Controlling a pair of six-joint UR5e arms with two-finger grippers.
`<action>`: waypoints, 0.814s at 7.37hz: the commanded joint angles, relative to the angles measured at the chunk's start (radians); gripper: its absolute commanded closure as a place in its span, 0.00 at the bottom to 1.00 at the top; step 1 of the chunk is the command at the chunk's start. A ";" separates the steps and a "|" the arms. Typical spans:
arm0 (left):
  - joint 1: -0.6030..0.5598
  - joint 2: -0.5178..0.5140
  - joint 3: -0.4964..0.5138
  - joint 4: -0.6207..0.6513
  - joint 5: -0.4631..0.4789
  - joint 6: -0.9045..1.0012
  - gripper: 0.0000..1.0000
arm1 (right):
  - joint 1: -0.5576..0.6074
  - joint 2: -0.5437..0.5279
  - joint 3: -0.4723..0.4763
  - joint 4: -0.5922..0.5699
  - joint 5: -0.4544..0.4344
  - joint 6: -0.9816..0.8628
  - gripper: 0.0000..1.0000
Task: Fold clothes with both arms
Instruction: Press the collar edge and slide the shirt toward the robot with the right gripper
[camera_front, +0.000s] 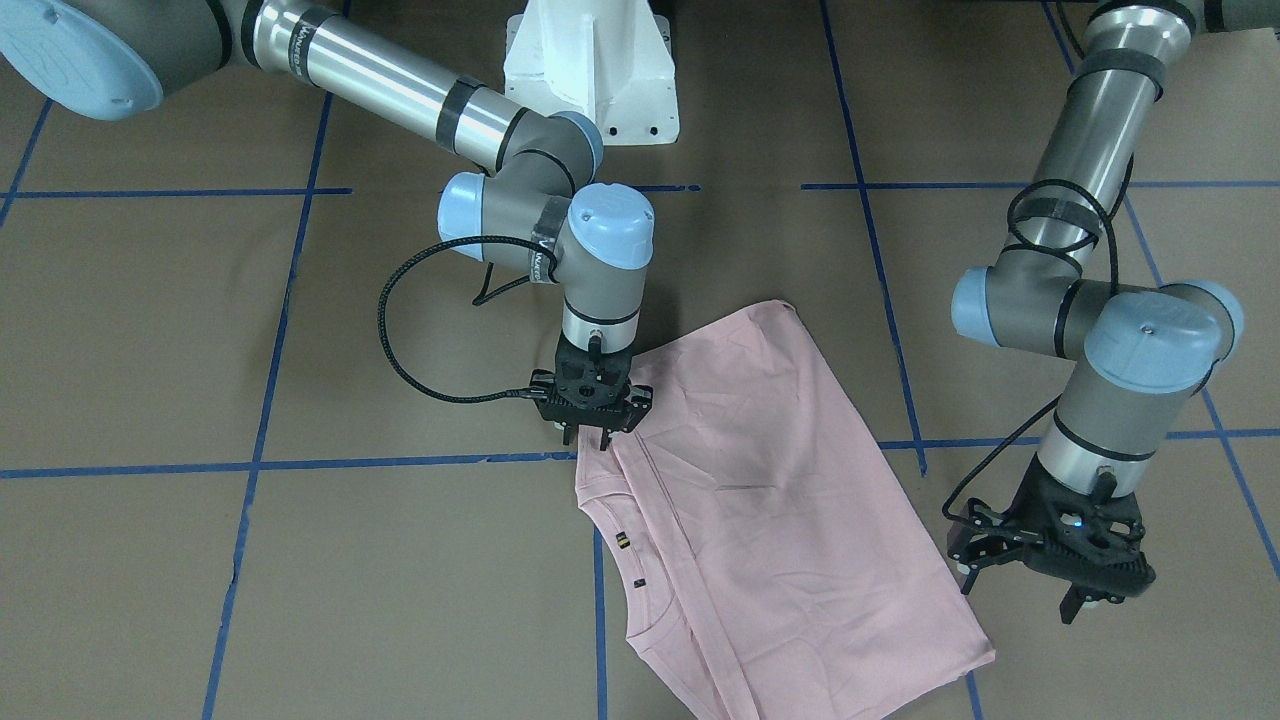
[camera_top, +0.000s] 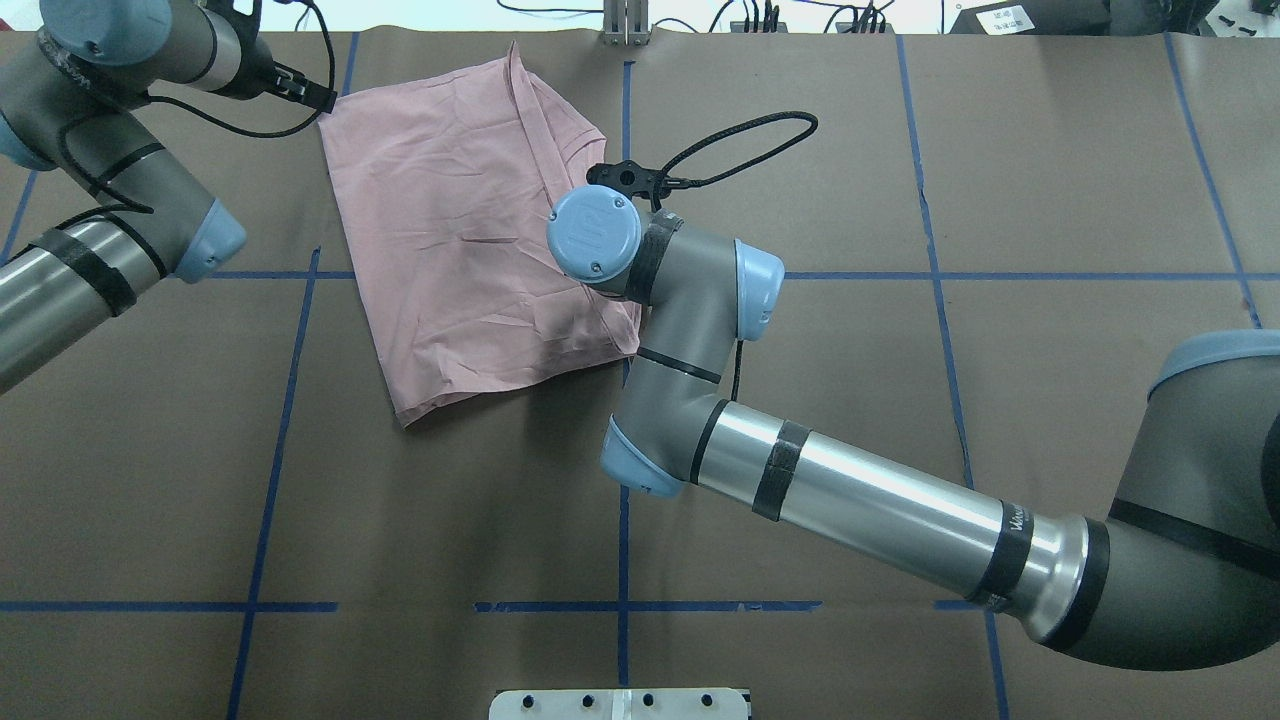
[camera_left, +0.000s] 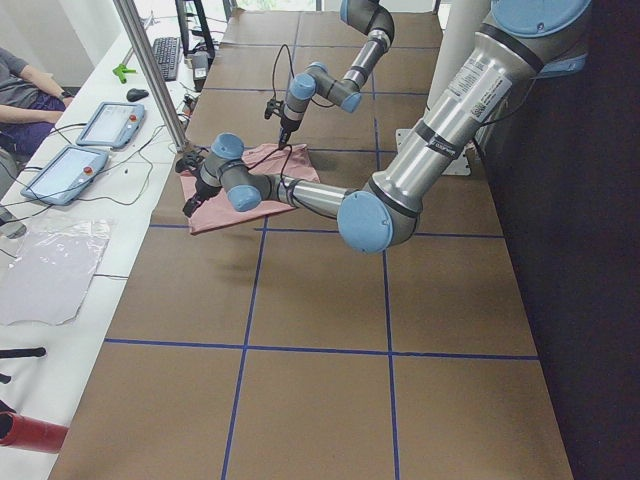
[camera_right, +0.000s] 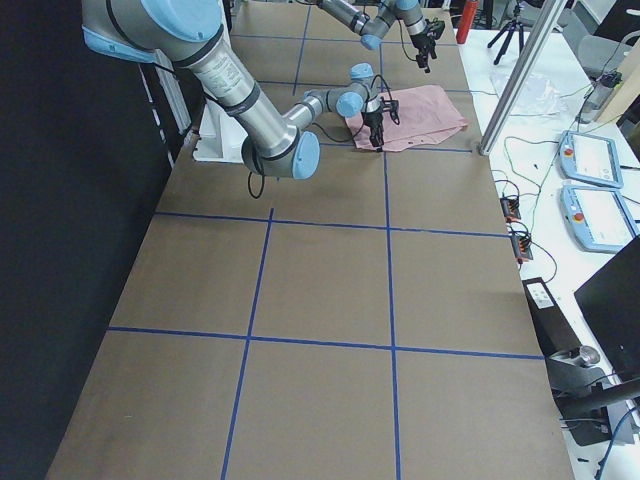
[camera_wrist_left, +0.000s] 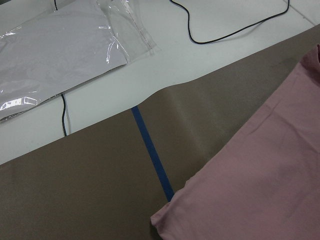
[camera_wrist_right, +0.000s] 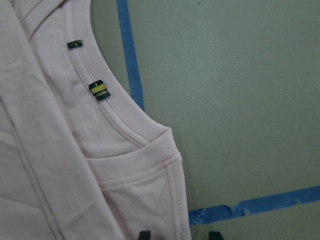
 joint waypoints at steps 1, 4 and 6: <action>0.000 0.001 0.000 0.000 0.000 0.000 0.00 | -0.001 0.001 -0.003 0.000 -0.006 0.020 0.97; 0.000 -0.001 0.000 0.000 0.000 0.000 0.00 | -0.001 0.007 0.010 -0.001 -0.005 0.029 1.00; 0.000 -0.001 -0.008 0.000 0.000 0.000 0.00 | -0.001 -0.029 0.093 -0.013 0.000 0.029 1.00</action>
